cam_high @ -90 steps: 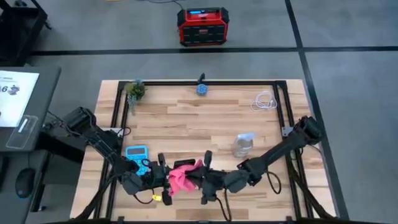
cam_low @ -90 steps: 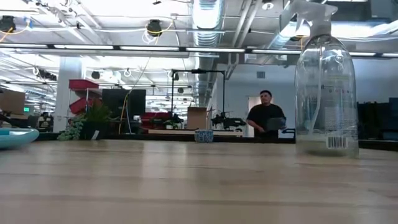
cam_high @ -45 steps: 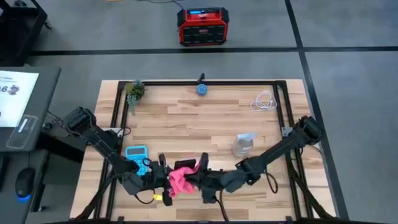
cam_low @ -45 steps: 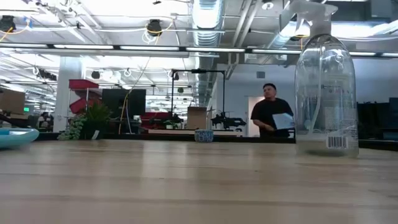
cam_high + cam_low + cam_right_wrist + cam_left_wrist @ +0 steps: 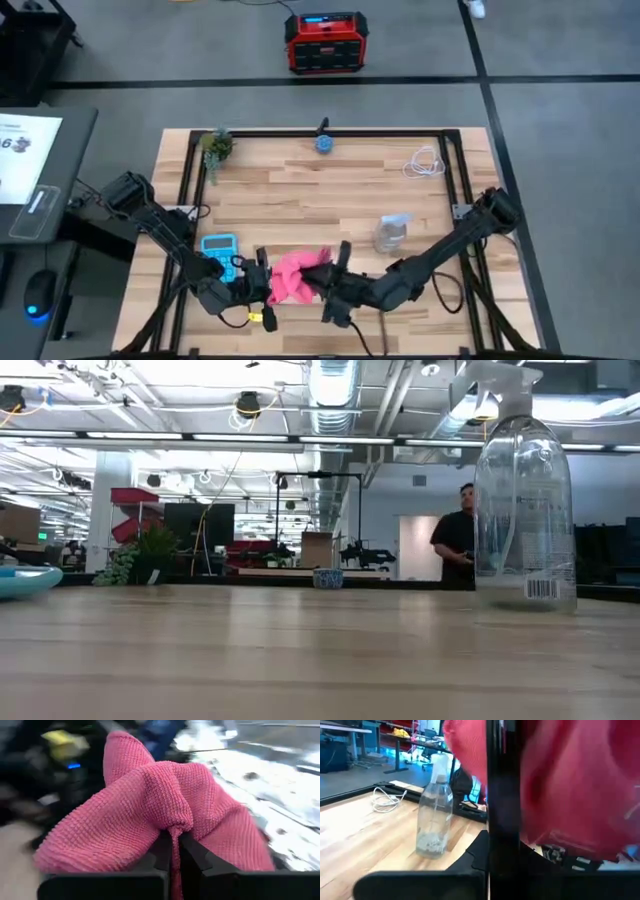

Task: Apply microfiber cloth
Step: Wipe the back of the black cellphone using pink microfiber cloth

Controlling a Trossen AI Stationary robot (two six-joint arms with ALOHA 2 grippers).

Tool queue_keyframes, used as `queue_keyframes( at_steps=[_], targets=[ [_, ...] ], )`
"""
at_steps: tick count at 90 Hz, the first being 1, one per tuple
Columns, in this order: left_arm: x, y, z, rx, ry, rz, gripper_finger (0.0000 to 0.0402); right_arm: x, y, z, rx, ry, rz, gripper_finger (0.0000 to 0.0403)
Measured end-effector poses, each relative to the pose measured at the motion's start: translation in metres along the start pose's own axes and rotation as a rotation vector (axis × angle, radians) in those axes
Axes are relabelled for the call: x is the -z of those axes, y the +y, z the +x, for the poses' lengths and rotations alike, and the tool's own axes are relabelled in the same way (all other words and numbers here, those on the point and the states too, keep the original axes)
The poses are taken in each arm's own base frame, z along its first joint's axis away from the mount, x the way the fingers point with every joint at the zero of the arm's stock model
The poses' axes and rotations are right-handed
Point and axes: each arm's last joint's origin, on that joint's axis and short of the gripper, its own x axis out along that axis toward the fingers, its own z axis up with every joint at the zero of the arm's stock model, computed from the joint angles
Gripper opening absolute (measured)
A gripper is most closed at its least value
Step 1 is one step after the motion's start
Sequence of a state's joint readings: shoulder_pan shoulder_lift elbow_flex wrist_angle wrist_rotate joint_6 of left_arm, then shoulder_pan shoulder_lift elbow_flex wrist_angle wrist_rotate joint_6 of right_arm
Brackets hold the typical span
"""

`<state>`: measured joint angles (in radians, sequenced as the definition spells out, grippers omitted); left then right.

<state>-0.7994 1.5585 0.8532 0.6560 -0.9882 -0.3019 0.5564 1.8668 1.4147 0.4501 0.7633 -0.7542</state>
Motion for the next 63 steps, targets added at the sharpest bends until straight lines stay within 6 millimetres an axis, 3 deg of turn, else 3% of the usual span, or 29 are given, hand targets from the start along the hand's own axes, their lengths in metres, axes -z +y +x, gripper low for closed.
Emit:
queue_keyframes(
  at_steps=[12,28,42,63],
  targets=[
    [0.0,0.0,0.0,-0.006,-0.003,0.007,0.0007,0.013,0.006,0.008,-0.178,-0.017,0.072,0.0],
    [-0.002,0.001,0.0,-0.018,-0.014,-0.011,0.0007,0.018,-0.004,0.017,-0.168,-0.029,0.175,0.0],
    [-0.004,0.001,0.001,-0.028,-0.023,-0.031,0.0007,0.013,-0.009,0.016,-0.018,-0.002,0.136,0.0],
    [-0.002,0.001,0.001,-0.01,-0.008,-0.028,0.0007,-0.01,-0.016,-0.003,0.256,0.047,-0.005,0.0]
  ],
)
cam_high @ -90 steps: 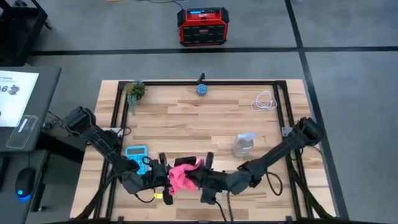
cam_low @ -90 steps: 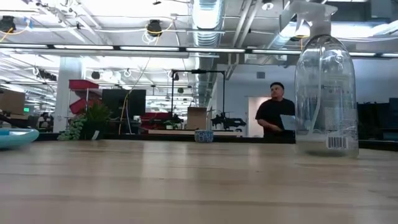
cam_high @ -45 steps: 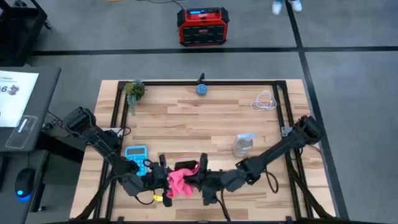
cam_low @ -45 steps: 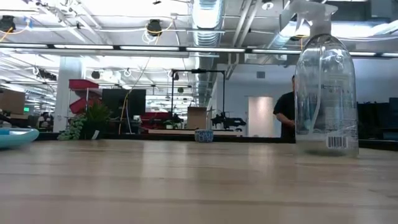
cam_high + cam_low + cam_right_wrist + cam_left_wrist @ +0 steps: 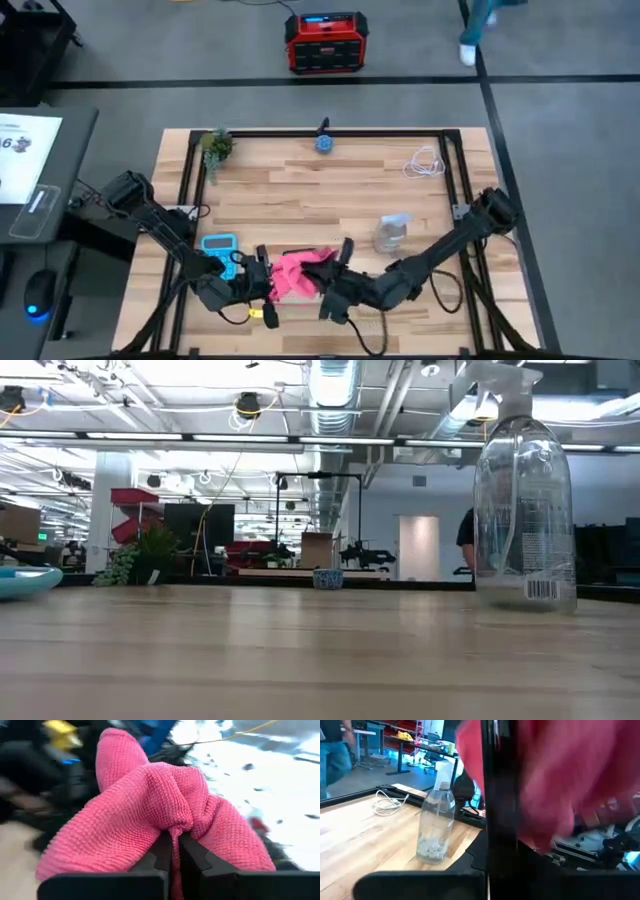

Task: Apply microfiber cloth
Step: Wipe the back of the black cellphone using pink microfiber cloth

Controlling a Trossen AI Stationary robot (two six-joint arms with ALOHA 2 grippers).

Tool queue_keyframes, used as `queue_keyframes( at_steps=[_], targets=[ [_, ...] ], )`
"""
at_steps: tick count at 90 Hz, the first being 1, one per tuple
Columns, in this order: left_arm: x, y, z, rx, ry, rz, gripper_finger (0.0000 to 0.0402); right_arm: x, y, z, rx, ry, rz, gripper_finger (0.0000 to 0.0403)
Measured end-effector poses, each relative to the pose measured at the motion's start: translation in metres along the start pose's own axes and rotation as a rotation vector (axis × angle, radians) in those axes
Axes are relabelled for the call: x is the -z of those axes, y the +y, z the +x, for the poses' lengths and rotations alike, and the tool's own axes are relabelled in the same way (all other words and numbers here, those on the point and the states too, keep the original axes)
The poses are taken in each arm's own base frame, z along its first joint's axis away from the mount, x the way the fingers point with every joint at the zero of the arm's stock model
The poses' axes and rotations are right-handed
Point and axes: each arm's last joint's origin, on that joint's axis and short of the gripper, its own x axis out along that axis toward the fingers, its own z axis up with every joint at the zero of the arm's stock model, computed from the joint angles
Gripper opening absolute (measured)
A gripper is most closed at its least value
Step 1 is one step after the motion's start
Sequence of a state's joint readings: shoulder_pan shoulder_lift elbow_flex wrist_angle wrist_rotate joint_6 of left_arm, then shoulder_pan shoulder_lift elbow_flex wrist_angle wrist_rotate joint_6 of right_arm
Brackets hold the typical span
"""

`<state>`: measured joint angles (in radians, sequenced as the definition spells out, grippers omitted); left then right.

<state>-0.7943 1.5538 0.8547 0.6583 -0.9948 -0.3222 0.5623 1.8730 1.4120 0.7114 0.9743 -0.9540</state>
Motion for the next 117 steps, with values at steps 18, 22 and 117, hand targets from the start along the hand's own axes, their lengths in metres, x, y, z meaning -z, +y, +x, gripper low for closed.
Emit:
queue_keyframes(
  at_steps=[18,22,117],
  targets=[
    [0.002,0.001,0.0,-0.012,0.011,0.007,0.0007,-0.005,-0.003,-0.011,0.096,0.116,-0.119,0.0],
    [0.003,0.001,0.0,-0.019,0.01,0.009,0.0007,-0.006,-0.002,-0.015,0.107,0.148,-0.139,0.0],
    [0.01,0.01,0.006,-0.075,0.053,0.025,0.0007,0.027,0.023,0.005,-0.302,0.076,-0.032,0.0]
  ],
)
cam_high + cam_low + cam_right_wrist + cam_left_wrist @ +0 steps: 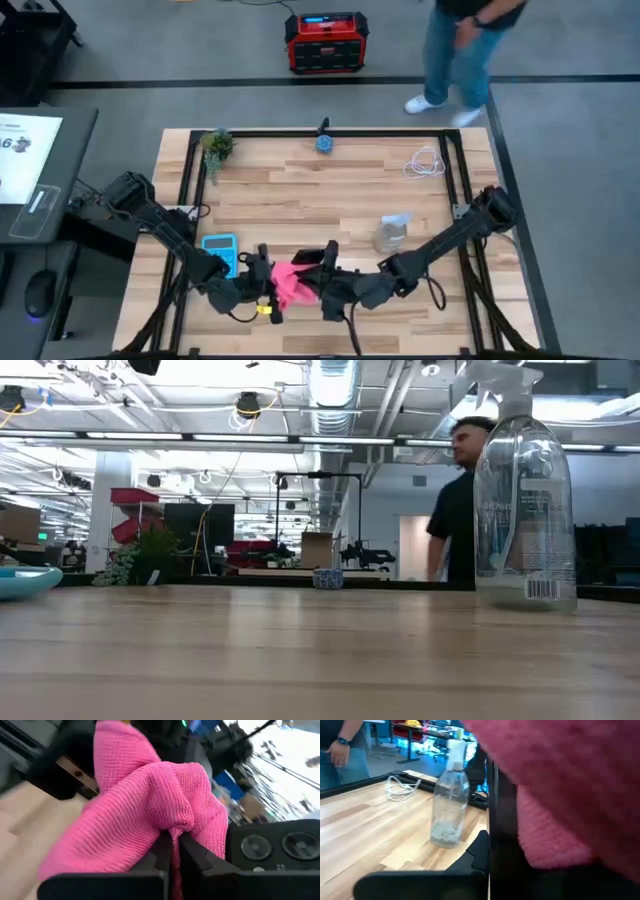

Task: Apply microfiber cloth
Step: Wipe the back of the black cellphone using pink microfiber cloth

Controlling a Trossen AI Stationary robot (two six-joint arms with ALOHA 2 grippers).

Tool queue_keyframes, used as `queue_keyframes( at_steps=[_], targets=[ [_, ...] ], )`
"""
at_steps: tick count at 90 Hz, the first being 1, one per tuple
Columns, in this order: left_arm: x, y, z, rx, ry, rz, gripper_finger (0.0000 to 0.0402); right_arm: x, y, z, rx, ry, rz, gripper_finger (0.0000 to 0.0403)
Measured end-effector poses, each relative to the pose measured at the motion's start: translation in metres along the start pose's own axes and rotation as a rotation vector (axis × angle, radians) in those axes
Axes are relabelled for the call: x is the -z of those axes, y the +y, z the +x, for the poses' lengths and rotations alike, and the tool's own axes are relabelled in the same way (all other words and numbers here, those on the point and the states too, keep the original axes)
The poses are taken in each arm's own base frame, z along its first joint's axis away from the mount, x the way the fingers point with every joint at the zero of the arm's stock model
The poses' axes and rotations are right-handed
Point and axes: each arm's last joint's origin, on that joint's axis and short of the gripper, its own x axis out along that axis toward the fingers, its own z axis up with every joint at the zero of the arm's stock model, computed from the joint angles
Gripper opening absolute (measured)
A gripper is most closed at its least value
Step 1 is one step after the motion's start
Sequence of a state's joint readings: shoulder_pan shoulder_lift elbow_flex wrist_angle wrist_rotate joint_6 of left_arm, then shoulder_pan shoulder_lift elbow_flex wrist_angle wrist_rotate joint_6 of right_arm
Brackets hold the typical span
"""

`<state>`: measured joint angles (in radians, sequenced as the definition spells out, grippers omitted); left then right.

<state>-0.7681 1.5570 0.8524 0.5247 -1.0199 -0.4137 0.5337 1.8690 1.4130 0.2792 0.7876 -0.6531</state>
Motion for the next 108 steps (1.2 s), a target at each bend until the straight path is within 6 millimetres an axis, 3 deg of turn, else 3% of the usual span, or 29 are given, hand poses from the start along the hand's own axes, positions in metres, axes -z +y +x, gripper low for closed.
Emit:
queue_keyframes(
  at_steps=[21,32,47,59,71,82,96,108],
  targets=[
    [0.001,-0.002,-0.002,0.027,0.01,0.003,0.0007,-0.002,0.025,-0.033,0.044,0.16,-0.193,0.0],
    [0.0,-0.003,-0.003,0.049,0.012,-0.006,0.0007,-0.008,0.029,-0.04,0.053,0.133,-0.179,0.0],
    [0.0,-0.004,-0.002,0.096,0.033,-0.007,0.0007,-0.013,0.018,-0.023,-0.027,-0.03,-0.064,0.0],
    [-0.001,-0.003,-0.001,0.065,0.018,-0.021,0.0007,-0.009,0.003,-0.009,0.065,-0.009,-0.033,0.0],
    [-0.002,-0.002,0.0,0.04,0.007,-0.029,0.0007,-0.019,-0.009,-0.015,0.277,0.05,-0.076,0.0],
    [0.0,-0.001,-0.001,0.012,0.012,0.001,0.0007,-0.028,-0.007,-0.03,0.331,0.093,-0.115,0.0],
    [0.001,0.0,-0.009,-0.004,0.032,0.073,0.0007,-0.016,0.024,-0.044,0.199,0.169,-0.181,0.0],
    [-0.011,0.002,-0.03,-0.042,0.018,0.087,0.0007,0.016,0.048,-0.046,-0.162,0.239,-0.049,0.0]
  ],
)
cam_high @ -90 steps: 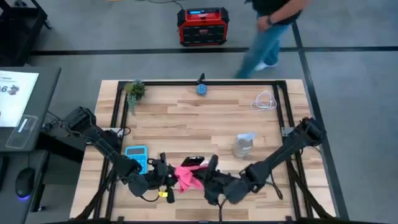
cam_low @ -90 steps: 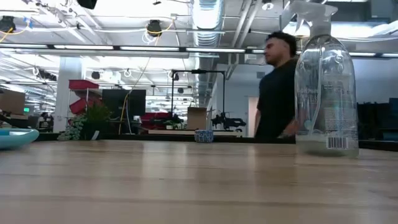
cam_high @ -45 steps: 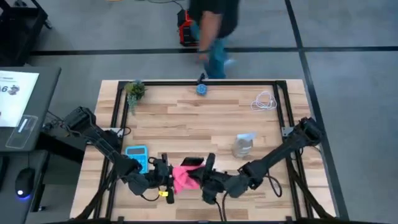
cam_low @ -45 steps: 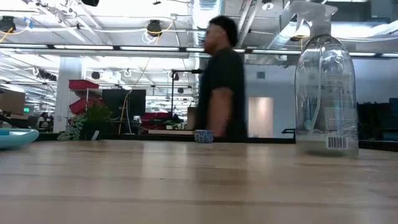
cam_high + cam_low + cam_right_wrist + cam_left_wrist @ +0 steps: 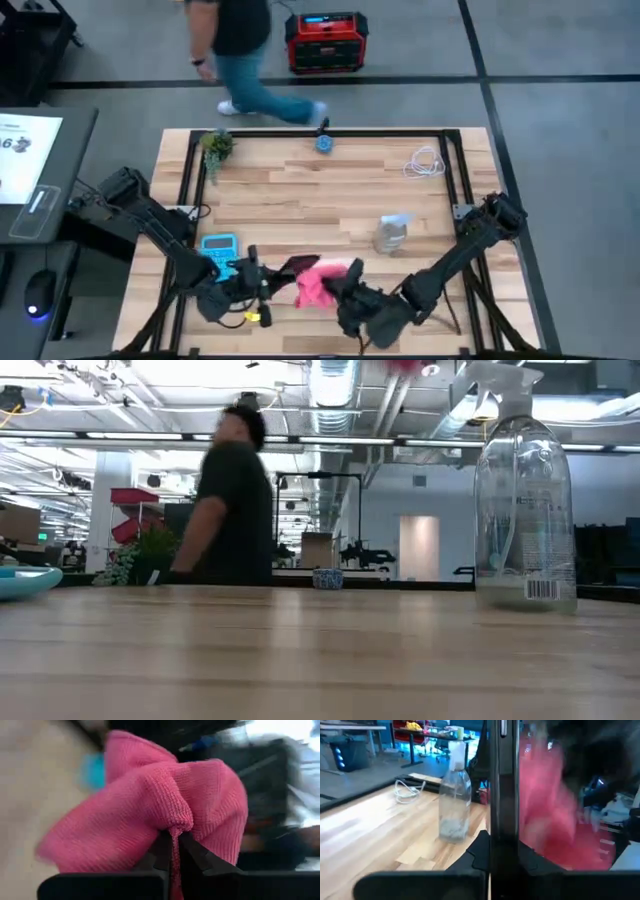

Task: Apply microfiber cloth
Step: Wipe the back of the black cellphone using pink microfiber cloth

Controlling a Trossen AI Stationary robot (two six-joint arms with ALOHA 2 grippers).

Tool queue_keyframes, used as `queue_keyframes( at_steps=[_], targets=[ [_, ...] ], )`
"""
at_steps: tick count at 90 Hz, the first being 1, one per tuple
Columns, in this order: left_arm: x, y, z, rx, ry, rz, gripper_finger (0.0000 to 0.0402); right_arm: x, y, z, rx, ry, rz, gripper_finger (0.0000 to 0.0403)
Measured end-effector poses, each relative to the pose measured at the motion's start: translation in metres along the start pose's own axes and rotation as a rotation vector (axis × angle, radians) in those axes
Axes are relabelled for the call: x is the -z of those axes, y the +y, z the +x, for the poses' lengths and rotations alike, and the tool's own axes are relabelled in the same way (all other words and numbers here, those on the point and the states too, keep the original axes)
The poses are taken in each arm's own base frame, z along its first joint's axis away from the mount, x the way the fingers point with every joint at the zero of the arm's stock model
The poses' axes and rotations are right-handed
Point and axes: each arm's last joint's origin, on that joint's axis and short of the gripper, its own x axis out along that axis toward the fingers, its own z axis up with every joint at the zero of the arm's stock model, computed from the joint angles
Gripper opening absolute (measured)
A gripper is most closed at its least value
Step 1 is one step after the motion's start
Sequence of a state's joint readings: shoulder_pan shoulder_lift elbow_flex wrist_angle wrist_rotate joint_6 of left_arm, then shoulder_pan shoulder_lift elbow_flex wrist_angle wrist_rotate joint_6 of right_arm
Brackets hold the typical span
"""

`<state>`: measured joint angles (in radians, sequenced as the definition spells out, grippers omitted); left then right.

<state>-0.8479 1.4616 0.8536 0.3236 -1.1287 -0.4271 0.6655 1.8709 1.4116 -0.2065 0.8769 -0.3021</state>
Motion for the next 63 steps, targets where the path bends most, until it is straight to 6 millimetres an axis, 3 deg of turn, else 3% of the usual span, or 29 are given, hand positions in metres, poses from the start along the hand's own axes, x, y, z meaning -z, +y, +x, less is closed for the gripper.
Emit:
queue_keyframes(
  at_steps=[9,19,41,53,63],
  targets=[
    [-0.008,0.004,-0.013,-0.023,-0.014,-0.007,0.0007,0.025,0.011,0.016,-0.227,0.078,0.117,0.0],
    [-0.013,0.006,-0.02,-0.023,-0.018,-0.008,0.0007,0.054,0.028,0.037,-0.328,0.143,0.098,0.0],
    [-0.009,0.005,-0.019,0.002,0.007,-0.061,0.0007,0.08,0.048,0.087,-0.425,0.128,0.09,0.0033],
    [-0.003,0.003,-0.022,0.027,0.039,-0.079,0.0007,0.075,0.036,0.095,-0.499,0.123,0.107,0.0091],
    [-0.001,0.002,-0.024,0.067,0.073,-0.099,0.0007,0.067,0.021,0.086,-0.548,0.156,0.052,0.015]
  ],
)
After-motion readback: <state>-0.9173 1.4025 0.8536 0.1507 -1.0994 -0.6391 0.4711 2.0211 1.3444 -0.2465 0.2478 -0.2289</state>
